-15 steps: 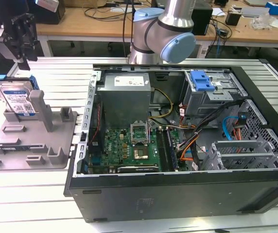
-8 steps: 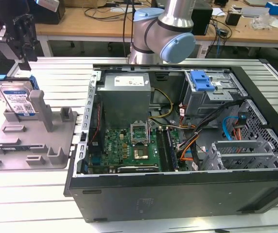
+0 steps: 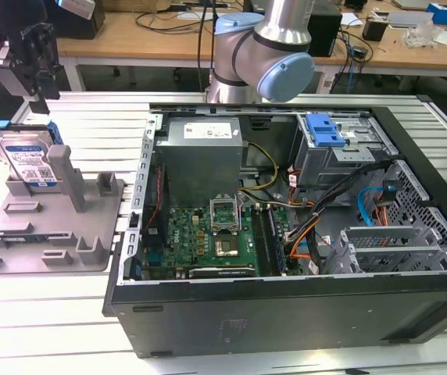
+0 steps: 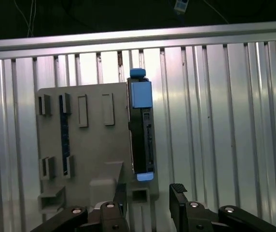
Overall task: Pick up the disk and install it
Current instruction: 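Pick up the disk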
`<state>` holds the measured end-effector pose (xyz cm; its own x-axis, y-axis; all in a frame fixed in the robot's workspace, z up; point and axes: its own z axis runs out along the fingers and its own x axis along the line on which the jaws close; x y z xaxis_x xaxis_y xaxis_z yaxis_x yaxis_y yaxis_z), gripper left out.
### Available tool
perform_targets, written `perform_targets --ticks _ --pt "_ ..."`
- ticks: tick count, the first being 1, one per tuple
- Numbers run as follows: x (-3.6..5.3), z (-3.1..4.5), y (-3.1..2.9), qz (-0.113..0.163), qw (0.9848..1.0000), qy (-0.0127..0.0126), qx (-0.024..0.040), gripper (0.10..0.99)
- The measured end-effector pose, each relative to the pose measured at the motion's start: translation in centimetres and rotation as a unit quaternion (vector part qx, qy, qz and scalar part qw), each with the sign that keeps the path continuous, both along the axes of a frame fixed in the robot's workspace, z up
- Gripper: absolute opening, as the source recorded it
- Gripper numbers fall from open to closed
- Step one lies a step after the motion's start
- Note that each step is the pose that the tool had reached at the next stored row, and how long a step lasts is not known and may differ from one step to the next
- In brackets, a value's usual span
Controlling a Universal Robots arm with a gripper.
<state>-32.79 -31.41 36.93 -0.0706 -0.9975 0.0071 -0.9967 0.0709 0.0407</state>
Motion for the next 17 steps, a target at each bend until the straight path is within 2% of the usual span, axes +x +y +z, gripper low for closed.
perform_targets --ticks 5,7,9,10,11,12,17 --pt "-0.05 -0.02 0.01 0.000 1.0000 -0.0002 -0.0001 0.482" --pt "-0.70 -0.19 0.00 0.000 1.0000 -0.0080 -0.0004 0.482" --pt "-1.20 -0.41 0.02 0.000 0.9999 -0.0123 -0.0004 0.482" --pt "-1.39 -0.47 0.05 0.000 0.9999 -0.0134 -0.0004 0.482" --pt "-1.95 -0.54 0.15 0.000 0.9999 -0.0150 -0.0004 0.482" --pt "-2.91 -0.57 0.36 0.000 0.9999 -0.0157 -0.0004 0.482" --pt "-5.21 -0.61 0.52 0.000 0.9999 -0.0158 -0.0003 0.482"
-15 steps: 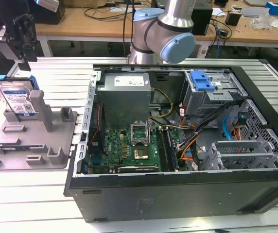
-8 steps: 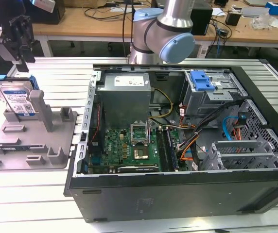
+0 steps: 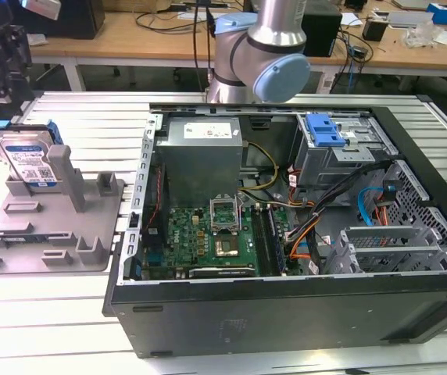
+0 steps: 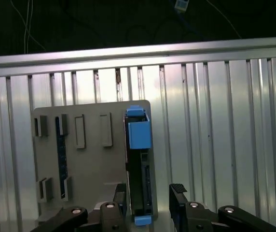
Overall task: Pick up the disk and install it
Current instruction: 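Pick up the disk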
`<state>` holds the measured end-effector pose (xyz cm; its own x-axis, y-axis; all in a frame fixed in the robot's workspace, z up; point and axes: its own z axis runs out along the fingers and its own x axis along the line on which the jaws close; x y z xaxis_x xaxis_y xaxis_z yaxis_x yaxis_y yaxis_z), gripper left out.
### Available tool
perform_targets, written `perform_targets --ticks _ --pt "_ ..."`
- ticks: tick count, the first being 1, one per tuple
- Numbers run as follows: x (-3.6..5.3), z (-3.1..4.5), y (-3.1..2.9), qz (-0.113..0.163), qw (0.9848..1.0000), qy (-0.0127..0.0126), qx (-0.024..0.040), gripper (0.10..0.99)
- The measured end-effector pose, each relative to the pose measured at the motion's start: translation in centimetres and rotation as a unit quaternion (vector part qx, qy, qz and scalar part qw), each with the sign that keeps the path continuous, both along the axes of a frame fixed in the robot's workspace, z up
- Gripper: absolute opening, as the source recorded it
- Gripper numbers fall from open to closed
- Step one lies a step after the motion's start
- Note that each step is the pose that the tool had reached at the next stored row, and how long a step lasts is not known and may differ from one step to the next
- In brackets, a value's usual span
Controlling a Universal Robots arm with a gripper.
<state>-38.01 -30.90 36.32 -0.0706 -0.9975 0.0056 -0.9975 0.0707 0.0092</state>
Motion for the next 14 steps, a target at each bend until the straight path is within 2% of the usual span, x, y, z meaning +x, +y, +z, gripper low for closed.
perform_targets --ticks 4,11,14 --pt "-0.97 -0.12 0.00 0.004 1.0000 0.0000 0.0000 0.482" --pt "-1.46 -0.34 0.00 0.033 0.9994 0.0001 -0.0001 0.482" --pt "-2.04 -0.49 0.00 0.039 0.9993 0.0000 -0.0001 0.482"
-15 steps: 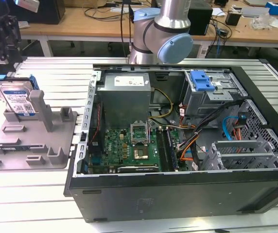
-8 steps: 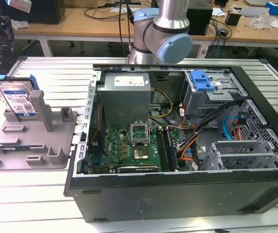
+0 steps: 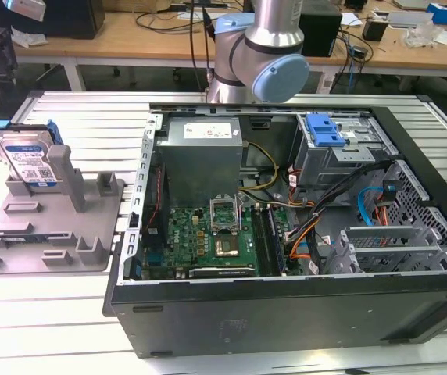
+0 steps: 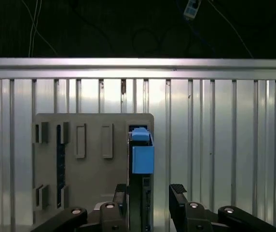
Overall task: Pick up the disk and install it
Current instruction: 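Pick up the disk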
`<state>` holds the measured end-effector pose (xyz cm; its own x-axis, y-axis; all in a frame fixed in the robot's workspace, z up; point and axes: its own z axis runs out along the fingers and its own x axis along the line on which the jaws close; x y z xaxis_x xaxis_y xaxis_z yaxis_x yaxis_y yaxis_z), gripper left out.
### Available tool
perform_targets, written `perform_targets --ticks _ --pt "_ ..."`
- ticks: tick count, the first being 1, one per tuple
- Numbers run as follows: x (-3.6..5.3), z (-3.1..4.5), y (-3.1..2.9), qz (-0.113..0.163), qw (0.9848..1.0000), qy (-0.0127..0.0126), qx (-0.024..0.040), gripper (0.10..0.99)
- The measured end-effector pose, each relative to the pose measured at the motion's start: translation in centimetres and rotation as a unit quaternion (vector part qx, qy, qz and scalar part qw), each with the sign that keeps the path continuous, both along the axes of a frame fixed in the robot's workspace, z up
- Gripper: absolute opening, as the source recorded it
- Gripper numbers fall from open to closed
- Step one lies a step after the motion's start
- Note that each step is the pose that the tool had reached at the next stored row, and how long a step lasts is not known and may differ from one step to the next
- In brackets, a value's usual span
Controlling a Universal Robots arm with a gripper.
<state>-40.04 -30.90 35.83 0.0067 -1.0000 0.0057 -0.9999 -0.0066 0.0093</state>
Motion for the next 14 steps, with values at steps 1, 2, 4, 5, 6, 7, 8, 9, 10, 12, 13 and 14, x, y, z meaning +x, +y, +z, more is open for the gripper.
perform_targets --ticks 1,2,4,5,6,7,8,9,10,12,13,14 --pt "-0.18 -0.04 0.00 0.001 1.0000 0.0000 0.0000 0.482" --pt "-0.38 -0.11 -0.01 0.002 1.0000 -0.0001 0.0000 0.482" --pt "-0.46 -0.32 -0.02 0.002 1.0000 0.0000 0.0000 0.482" --pt "-0.49 -0.51 -0.01 0.002 1.0000 -0.0001 0.0000 0.482" --pt "-0.50 -0.64 -0.01 0.002 1.0000 -0.0001 0.0000 0.482" --pt "-0.51 -0.73 -0.02 0.003 1.0000 0.0000 0.0000 0.482" --pt "-0.53 -0.87 -0.02 0.003 1.0000 0.0000 0.0000 0.482" --pt "-0.54 -0.95 -0.02 0.003 1.0000 0.0000 0.0000 0.482" --pt "-0.58 -1.05 -0.02 0.003 1.0000 0.0000 0.0000 0.482" --pt "-0.68 -1.20 -0.05 0.003 1.0000 0.0001 0.0000 0.482" --pt "-0.71 -1.26 -0.06 0.004 1.0000 0.0000 0.0000 0.482" --pt "-0.76 -1.31 -0.08 0.004 1.0000 -0.0001 0.0000 0.482"
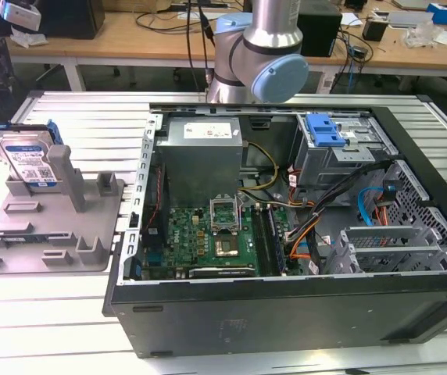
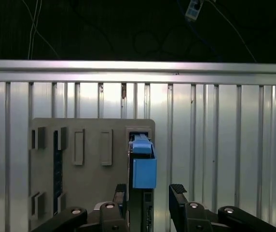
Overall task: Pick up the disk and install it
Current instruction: 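Pick up the disk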
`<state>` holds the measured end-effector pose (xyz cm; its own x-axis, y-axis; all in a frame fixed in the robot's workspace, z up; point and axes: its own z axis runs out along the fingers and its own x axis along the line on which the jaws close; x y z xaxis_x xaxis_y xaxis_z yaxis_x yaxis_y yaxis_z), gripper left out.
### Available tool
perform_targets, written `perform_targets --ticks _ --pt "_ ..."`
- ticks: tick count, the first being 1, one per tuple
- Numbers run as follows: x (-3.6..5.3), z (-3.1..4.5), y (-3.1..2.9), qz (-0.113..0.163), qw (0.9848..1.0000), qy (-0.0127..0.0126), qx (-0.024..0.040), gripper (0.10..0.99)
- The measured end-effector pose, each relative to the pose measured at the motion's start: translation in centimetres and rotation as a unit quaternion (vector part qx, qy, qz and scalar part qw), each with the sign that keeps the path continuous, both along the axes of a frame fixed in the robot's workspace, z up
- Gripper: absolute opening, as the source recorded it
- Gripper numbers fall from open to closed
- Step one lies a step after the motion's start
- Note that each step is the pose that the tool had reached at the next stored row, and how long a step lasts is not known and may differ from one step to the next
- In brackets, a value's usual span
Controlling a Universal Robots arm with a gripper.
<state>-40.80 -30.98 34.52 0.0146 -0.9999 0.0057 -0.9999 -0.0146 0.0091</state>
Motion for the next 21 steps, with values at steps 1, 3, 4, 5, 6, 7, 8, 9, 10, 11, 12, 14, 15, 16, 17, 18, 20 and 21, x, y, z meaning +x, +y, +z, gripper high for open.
perform_targets --ticks 1,3,4,5,6,7,8,9,10,11,12,14,15,16,17,18,20,21 --pt "-0.05 -0.04 -0.02 0.000 1.0000 0.0000 -0.0001 0.482" --pt "-0.22 -0.18 -0.11 0.002 1.0000 0.0000 -0.0010 0.482" --pt "-0.27 -0.22 -0.14 0.002 1.0000 0.0000 -0.0013 0.482" --pt "-0.31 -0.27 -0.16 0.003 1.0000 0.0000 -0.0015 0.482" --pt "-0.35 -0.36 -0.21 0.003 1.0000 0.0001 -0.0017 0.482" --pt "-0.37 -0.41 -0.25 0.003 1.0000 0.0001 -0.0017 0.482" --pt "-0.39 -0.50 -0.31 0.004 1.0000 0.0000 -0.0018 0.482" --pt "-0.41 -0.58 -0.38 0.004 1.0000 0.0000 -0.0018 0.482" --pt "-0.42 -0.64 -0.42 0.004 1.0000 0.0001 -0.0018 0.482" --pt "-0.42 -0.77 -0.44 0.004 1.0000 0.0000 -0.0018 0.482" --pt "-0.42 -0.94 -0.45 0.004 1.0000 0.0001 -0.0018 0.482" --pt "-0.42 -1.23 -0.45 0.004 1.0000 0.0001 -0.0018 0.482" --pt "-0.45 -1.29 -0.45 0.004 1.0000 0.0001 -0.0019 0.482" --pt "-0.60 -1.36 -0.42 0.004 1.0000 0.0001 -0.0019 0.482" --pt "-0.82 -1.40 -0.31 0.004 1.0000 0.0001 -0.0018 0.482" --pt "-0.86 -1.43 -0.25 0.004 1.0000 0.0000 -0.0018 0.482" --pt "-0.87 -1.49 -0.12 0.004 1.0000 0.0000 -0.0018 0.482" --pt "-0.87 -1.52 -0.07 0.004 1.0000 0.0000 -0.0018 0.482"
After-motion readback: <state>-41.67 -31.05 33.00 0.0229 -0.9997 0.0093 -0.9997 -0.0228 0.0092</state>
